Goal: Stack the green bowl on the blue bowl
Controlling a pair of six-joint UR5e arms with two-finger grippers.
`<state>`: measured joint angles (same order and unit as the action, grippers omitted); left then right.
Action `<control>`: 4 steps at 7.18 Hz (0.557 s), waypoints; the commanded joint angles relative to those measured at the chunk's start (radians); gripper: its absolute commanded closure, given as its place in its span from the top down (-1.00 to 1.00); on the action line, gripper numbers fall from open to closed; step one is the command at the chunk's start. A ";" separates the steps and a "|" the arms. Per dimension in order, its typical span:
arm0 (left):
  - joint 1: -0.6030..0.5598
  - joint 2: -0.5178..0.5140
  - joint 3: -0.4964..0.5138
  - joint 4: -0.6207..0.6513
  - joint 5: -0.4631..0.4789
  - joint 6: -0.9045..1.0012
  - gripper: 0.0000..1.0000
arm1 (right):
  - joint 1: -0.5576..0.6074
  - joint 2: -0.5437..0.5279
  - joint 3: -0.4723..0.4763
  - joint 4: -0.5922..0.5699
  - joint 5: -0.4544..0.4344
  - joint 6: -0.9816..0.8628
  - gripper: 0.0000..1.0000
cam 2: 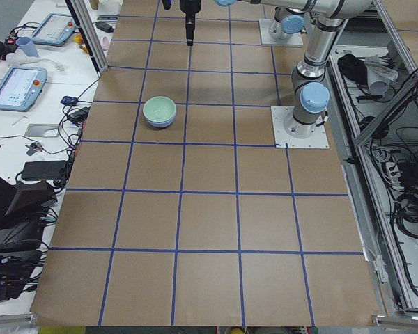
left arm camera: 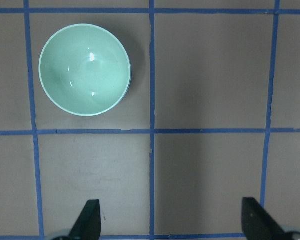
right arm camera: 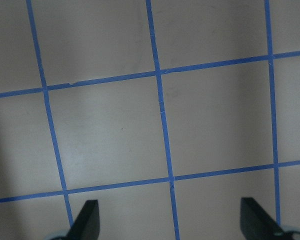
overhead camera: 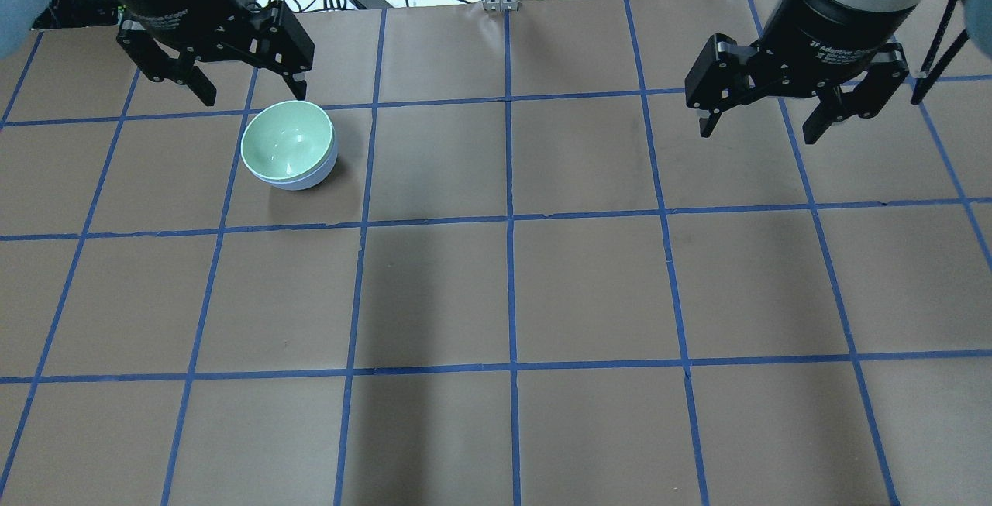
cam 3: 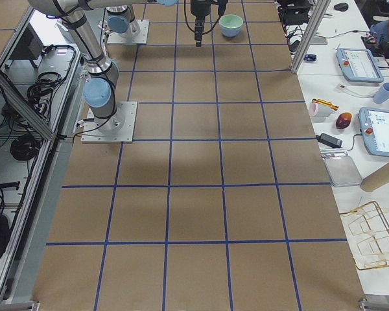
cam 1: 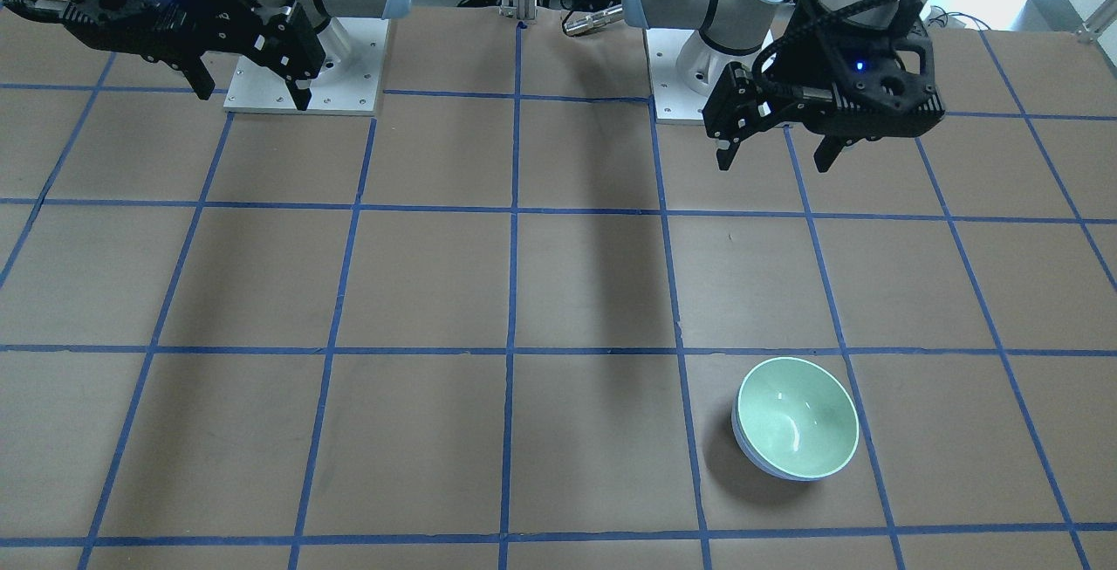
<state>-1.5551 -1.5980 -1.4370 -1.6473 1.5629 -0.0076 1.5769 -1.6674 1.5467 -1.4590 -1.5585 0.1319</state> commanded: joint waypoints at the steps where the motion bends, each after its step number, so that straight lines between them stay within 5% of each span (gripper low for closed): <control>1: 0.067 0.018 -0.072 0.026 -0.009 0.046 1.00 | 0.000 0.000 0.000 -0.001 0.000 0.000 1.00; 4: 0.053 0.029 -0.072 0.072 -0.014 0.057 1.00 | 0.000 0.000 0.000 -0.001 0.000 0.000 1.00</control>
<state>-1.4984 -1.5793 -1.5073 -1.5825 1.5551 0.0446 1.5769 -1.6674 1.5463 -1.4603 -1.5586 0.1319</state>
